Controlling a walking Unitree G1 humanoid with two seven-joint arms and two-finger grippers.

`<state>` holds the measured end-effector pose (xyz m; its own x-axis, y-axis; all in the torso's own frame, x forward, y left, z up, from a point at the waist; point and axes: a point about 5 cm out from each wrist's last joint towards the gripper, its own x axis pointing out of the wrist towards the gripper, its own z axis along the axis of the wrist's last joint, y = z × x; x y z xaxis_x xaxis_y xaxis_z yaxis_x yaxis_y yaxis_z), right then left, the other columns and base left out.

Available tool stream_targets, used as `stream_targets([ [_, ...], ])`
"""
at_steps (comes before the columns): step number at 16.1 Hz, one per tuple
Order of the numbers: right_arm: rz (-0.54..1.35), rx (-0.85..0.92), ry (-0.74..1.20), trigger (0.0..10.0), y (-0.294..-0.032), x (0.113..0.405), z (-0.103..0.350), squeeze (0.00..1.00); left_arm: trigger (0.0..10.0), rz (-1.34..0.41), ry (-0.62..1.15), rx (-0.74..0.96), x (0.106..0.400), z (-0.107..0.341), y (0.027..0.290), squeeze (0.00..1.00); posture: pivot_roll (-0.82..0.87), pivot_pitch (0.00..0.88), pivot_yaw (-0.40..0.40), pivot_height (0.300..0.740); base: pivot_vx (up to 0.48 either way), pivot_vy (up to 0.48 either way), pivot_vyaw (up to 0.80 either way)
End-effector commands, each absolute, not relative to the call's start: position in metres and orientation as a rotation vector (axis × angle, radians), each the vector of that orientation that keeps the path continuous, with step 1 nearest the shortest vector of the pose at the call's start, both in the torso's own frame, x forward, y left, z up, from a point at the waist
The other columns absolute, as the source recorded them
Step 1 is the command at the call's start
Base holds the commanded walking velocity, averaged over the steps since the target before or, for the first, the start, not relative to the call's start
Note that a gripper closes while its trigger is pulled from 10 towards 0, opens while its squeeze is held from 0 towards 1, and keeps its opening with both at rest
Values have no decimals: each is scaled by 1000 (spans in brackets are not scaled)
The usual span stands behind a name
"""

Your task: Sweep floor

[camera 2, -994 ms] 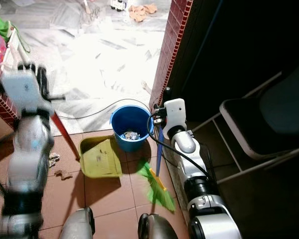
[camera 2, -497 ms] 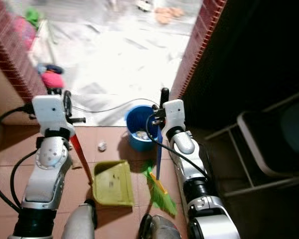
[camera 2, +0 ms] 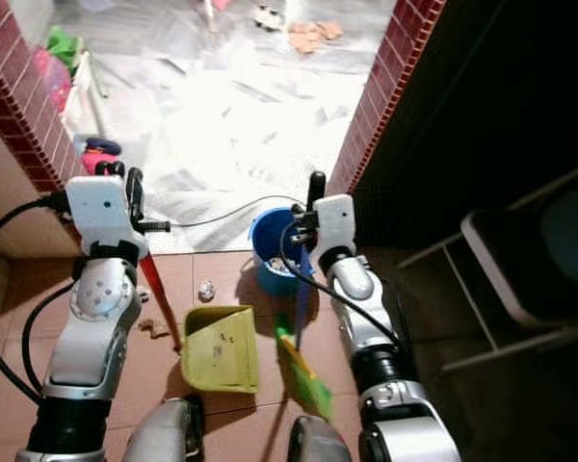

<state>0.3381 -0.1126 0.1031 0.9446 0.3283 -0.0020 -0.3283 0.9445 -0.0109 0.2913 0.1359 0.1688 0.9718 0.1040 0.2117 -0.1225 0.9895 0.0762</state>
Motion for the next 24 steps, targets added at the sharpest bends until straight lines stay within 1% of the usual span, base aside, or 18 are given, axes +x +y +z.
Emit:
stream_targets([
  [1,316,1,1,10000,-119,338,103,0,10000,72,-304,75,289,192,123,0,33,129,-88,740,0,480,0],
  [7,313,0,-1,10000,-119,338,103,0,10000,50,-374,72,292,218,118,0,35,130,-87,740,0,480,0],
  [13,314,-10,-9,10000,-120,340,105,0,10000,41,-387,76,293,226,116,0,40,115,-91,740,0,480,0],
  [15,306,-11,-13,10000,-120,341,106,0,10000,44,-386,88,294,227,119,0,44,107,-90,740,0,480,0],
  [18,300,-13,-16,10000,-121,342,107,0,10000,91,-356,90,293,221,131,0,45,105,-88,740,0,414,0],
  [23,296,-15,-18,10000,-121,342,107,0,10000,128,-357,138,292,219,141,0,44,112,-90,740,0,52,0],
  [24,296,-17,-19,10000,-121,342,107,0,10000,149,-365,175,292,219,145,0,40,117,-93,740,0,0,0],
])
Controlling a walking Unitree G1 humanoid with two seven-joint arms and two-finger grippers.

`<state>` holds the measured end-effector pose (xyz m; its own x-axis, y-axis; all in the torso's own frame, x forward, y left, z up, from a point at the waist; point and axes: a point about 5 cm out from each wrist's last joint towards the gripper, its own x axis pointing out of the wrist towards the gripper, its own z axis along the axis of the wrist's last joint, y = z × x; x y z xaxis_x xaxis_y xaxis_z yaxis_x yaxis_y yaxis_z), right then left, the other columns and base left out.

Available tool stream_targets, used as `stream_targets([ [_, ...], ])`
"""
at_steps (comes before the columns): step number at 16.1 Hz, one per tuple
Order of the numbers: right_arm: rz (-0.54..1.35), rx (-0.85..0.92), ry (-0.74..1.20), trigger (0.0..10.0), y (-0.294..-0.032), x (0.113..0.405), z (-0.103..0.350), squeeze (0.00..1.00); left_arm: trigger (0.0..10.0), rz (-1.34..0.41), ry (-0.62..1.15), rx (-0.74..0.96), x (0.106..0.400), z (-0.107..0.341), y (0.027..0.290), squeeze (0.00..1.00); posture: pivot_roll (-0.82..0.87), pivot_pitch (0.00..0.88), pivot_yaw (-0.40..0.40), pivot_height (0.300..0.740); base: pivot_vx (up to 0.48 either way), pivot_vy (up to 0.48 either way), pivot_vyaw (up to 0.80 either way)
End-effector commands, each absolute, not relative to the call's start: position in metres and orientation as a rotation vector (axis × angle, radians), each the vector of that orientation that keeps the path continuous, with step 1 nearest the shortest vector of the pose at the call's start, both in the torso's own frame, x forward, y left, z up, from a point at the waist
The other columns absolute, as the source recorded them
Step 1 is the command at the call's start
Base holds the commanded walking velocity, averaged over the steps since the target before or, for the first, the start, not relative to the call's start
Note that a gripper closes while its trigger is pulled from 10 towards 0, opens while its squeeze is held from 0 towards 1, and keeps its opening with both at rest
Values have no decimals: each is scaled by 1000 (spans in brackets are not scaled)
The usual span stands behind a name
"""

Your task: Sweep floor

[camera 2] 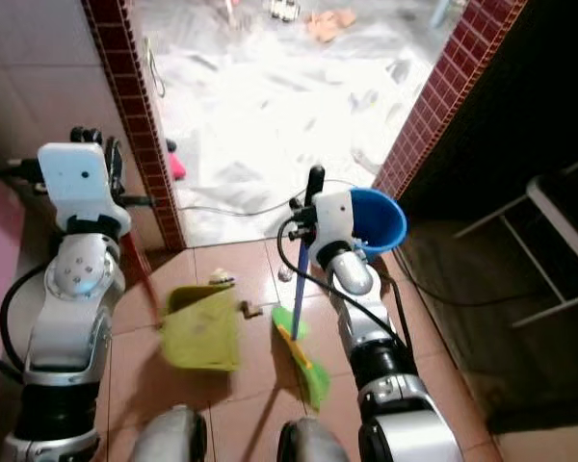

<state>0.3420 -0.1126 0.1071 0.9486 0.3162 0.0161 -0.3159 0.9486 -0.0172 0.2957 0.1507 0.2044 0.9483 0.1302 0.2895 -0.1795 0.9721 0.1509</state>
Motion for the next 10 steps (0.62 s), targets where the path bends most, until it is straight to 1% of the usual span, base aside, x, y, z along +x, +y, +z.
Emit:
stream_targets([
  [1,295,-16,-19,10000,-122,342,107,0,10000,159,-368,190,292,218,148,0,40,117,-93,740,0,0,0],
  [4,266,-24,-55,10000,-124,343,112,0,10000,254,-341,245,298,202,168,0,40,117,-93,740,0,0,0],
  [8,255,-45,-105,10000,-124,342,119,0,10000,330,-299,224,305,189,181,0,37,126,-96,740,0,0,0],
  [10,242,-56,-134,10000,-123,343,124,0,10000,320,-292,226,307,188,180,0,35,129,-97,740,0,0,653],
])
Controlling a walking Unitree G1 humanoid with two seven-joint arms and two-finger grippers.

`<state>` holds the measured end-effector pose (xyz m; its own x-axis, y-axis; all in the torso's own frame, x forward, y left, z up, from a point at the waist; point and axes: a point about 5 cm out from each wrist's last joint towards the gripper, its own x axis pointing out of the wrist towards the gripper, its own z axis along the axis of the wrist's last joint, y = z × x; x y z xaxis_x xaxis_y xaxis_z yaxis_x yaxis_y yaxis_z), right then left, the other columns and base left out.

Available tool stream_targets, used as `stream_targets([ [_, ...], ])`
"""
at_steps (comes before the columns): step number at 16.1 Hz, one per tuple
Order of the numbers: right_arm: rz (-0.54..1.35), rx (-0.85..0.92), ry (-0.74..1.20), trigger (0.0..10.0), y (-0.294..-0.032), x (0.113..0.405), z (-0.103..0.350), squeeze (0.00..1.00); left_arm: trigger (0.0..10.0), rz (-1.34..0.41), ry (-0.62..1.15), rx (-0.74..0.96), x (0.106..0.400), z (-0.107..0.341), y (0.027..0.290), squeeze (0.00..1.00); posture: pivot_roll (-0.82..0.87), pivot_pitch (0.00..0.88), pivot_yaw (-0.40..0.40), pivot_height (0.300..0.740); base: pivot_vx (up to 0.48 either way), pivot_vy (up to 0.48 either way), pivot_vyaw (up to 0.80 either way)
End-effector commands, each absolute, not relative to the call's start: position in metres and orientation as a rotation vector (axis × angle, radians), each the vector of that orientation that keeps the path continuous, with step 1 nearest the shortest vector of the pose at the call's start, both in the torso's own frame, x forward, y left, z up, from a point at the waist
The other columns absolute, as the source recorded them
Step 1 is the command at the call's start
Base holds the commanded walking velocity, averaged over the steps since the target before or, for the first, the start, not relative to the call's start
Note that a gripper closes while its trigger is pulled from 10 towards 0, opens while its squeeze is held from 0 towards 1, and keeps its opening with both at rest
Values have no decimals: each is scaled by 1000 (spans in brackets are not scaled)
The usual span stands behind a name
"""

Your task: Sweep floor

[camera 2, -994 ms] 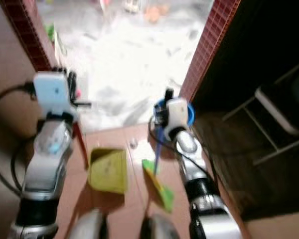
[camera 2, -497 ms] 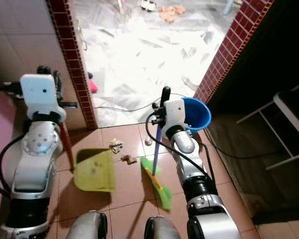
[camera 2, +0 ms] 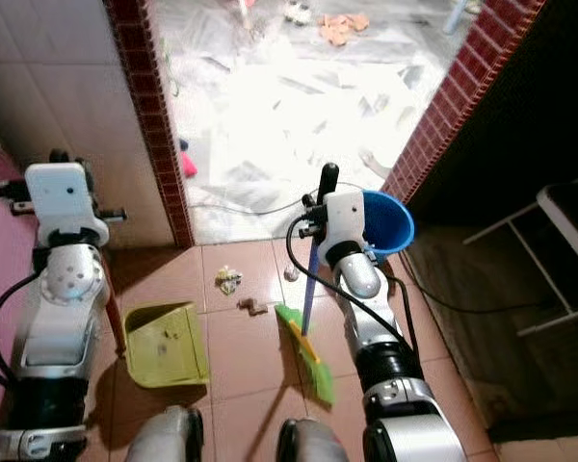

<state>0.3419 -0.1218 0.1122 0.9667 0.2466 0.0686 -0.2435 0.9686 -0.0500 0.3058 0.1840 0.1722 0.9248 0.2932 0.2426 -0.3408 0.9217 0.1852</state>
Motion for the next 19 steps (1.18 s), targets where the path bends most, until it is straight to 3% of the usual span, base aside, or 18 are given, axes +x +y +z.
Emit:
stream_targets([
  [1,229,-61,-147,10000,-124,344,126,0,10000,313,-294,223,308,187,179,0,32,132,-97,740,0,0,0],
  [11,150,-204,-326,10000,-125,346,161,0,10000,304,-279,211,306,176,180,0,31,139,-97,740,0,0,0],
  [19,166,-214,-328,10000,-122,345,159,0,10000,291,-295,192,308,177,178,0,27,137,-103,740,453,0,0],
])
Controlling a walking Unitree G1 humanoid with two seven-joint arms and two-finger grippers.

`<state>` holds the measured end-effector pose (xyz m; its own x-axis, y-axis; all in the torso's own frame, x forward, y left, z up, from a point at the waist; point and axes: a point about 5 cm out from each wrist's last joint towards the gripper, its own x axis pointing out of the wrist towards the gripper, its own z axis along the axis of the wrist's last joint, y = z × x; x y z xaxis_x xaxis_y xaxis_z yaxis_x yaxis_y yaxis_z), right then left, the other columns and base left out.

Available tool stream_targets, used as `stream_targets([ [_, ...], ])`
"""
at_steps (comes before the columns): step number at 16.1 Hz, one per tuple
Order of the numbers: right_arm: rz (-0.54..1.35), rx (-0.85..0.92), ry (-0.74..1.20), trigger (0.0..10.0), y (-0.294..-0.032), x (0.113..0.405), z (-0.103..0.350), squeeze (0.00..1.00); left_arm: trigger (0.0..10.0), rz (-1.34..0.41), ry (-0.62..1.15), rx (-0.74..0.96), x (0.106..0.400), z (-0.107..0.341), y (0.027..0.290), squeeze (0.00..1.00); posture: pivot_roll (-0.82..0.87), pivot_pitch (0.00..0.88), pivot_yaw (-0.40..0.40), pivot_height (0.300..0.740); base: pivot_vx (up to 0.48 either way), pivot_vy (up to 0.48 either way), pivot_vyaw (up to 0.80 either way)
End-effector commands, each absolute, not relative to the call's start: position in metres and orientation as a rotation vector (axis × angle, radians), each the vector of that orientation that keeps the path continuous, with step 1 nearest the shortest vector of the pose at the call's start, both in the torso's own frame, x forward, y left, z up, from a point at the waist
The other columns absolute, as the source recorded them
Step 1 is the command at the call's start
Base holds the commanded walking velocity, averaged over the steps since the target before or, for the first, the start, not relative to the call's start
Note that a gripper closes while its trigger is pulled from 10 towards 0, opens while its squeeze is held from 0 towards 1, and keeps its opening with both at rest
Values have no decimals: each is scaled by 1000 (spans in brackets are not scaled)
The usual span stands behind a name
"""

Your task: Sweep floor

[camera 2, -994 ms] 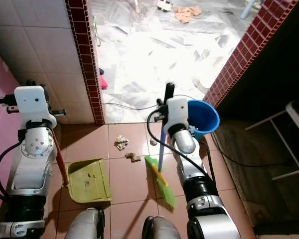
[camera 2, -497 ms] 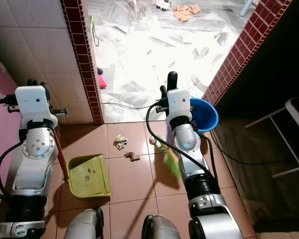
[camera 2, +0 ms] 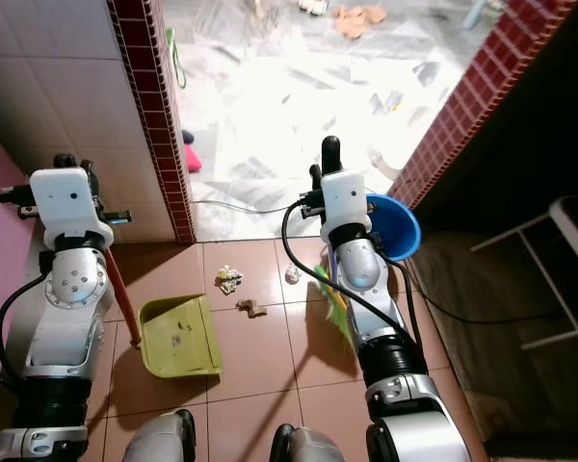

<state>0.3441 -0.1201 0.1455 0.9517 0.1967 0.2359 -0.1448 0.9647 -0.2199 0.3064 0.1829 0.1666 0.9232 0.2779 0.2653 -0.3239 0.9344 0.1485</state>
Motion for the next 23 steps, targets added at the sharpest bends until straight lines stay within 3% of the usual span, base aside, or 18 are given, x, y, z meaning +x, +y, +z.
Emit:
stream_targets([
  [1,165,-213,-328,10000,-123,345,159,0,10000,290,-294,191,308,177,178,0,27,137,-103,740,454,0,0],
  [8,206,-215,-325,10000,-116,343,155,0,10000,291,-299,203,309,178,178,0,32,131,-103,740,384,0,0],
  [20,242,-160,-274,10000,-112,339,144,0,10000,335,-225,263,310,153,184,0,26,170,-117,740,0,0,0],
  [22,234,-112,-239,10000,-112,338,139,0,10000,322,-214,252,313,148,179,0,20,180,-116,740,0,0,0],
  [23,189,9,-161,10000,-115,340,131,0,10000,297,-189,220,317,142,174,0,15,184,-114,740,0,0,0],
])
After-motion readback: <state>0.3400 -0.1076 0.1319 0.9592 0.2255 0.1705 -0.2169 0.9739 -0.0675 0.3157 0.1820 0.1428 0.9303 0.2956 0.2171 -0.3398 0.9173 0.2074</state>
